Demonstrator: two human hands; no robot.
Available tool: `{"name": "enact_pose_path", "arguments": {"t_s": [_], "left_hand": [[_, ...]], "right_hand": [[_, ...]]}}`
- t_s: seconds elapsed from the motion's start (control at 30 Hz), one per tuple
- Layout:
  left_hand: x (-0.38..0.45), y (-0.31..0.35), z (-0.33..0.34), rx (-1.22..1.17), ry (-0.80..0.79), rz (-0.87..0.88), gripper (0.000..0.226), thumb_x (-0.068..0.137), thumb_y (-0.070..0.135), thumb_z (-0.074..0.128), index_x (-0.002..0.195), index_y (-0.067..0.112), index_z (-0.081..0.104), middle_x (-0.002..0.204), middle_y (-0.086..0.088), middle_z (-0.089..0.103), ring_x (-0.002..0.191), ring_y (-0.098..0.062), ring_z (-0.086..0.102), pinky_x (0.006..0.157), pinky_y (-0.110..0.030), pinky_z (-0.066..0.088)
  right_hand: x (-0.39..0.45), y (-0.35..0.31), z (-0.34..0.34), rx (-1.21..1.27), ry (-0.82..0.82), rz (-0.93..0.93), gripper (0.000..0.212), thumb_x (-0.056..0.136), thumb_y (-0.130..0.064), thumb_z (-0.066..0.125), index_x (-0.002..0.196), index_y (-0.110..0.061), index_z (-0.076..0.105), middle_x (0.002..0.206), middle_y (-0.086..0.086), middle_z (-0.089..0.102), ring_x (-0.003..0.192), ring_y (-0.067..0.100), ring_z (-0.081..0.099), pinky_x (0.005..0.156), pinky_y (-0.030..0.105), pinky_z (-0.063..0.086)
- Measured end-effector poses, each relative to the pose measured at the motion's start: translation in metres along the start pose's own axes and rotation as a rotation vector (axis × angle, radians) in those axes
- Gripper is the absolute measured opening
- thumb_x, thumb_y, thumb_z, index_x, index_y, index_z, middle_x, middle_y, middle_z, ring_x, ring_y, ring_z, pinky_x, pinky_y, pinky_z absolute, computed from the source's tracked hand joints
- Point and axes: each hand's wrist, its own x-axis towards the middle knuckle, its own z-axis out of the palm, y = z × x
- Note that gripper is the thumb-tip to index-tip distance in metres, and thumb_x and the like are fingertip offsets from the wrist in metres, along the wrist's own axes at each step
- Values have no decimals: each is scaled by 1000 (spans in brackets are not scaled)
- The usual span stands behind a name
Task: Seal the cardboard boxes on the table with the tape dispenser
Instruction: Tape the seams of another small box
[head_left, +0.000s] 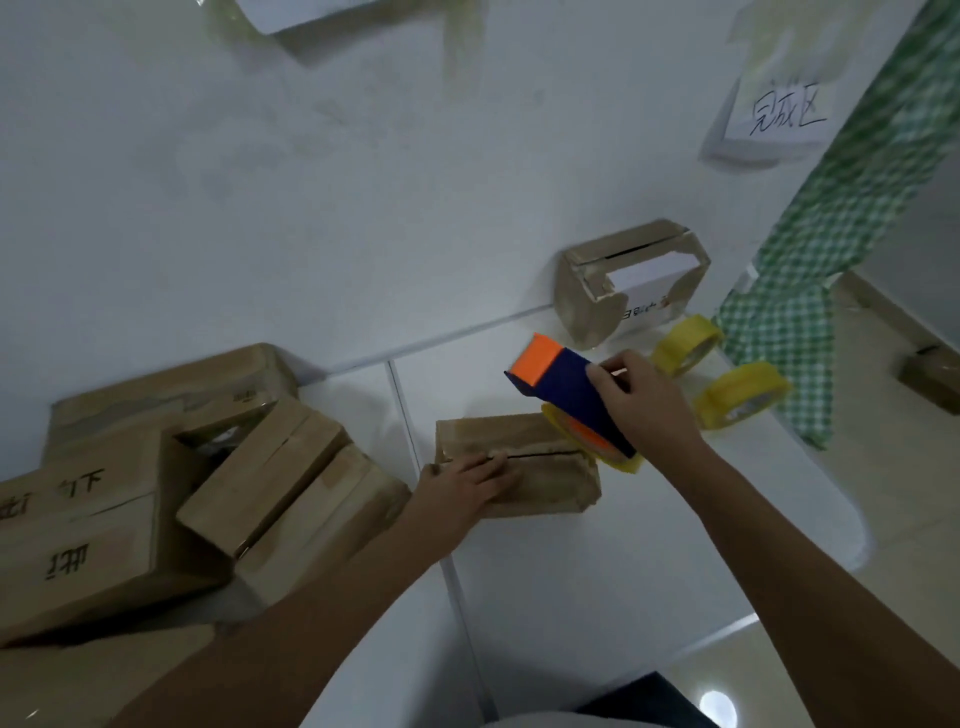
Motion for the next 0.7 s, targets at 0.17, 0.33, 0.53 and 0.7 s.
{"name": "enact_pose_path", "arguments": {"t_s": [0.17, 0.33, 0.53, 0.7], "left_hand": [[-5, 10, 5, -27, -30, 124, 47, 105, 34, 40, 151, 38, 32, 161, 20, 18, 148, -10, 17, 100, -43, 36], [-1, 11, -1, -98, 8, 92, 51, 104, 36, 42, 152, 38, 27, 161, 22, 18, 146, -7, 19, 97, -42, 35], [-2, 10, 1, -208, 58, 90, 55, 99, 44, 46, 151, 43, 28, 160, 23, 20, 144, -5, 19, 94, -37, 28], [-11, -3, 9, -315, 190, 152, 51, 96, 34, 57, 145, 23, 48, 158, 7, 33, 137, -19, 37, 110, -36, 34]], "right_hand": [[0, -23, 6, -79, -99, -79, 29, 93, -56, 50, 95, -27, 56, 88, -8, 61, 74, 4, 57, 56, 21, 42], [-8, -12, 17, -104, -144, -60, 30, 93, -56, 50, 93, -27, 56, 88, -6, 63, 72, 0, 55, 54, 21, 40], [-17, 9, 25, -141, -208, 5, 32, 93, -58, 48, 100, -28, 56, 94, -5, 63, 75, 9, 59, 54, 22, 41], [-10, 17, 14, -182, -294, 7, 36, 93, -62, 43, 101, -30, 58, 96, -9, 64, 79, 4, 57, 60, 21, 44]]}}
